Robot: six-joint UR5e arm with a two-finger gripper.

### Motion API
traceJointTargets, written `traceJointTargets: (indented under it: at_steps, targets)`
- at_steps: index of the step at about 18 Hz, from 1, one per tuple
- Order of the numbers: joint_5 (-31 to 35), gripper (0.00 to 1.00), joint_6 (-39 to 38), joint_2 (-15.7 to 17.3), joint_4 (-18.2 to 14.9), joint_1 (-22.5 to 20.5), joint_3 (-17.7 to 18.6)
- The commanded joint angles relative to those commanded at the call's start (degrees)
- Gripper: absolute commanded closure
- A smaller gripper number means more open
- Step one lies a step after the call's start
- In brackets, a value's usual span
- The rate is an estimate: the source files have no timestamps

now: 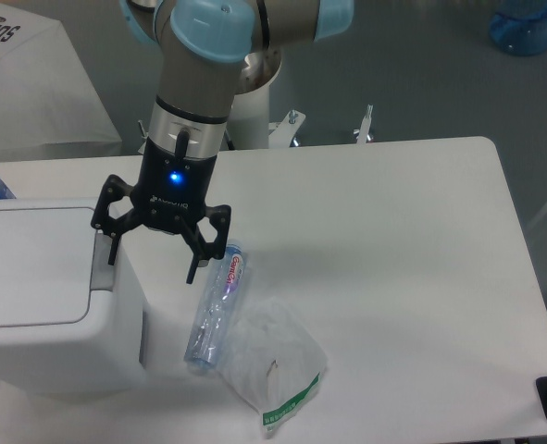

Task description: Open the trash can

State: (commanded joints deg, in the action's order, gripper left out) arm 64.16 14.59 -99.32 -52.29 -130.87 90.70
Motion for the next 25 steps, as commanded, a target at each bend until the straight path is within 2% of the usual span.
traceJointTargets:
  at_steps: [25]
  targets:
    - [0.09, 0.00, 0.00, -0.88, 0.00, 0.79, 0.62]
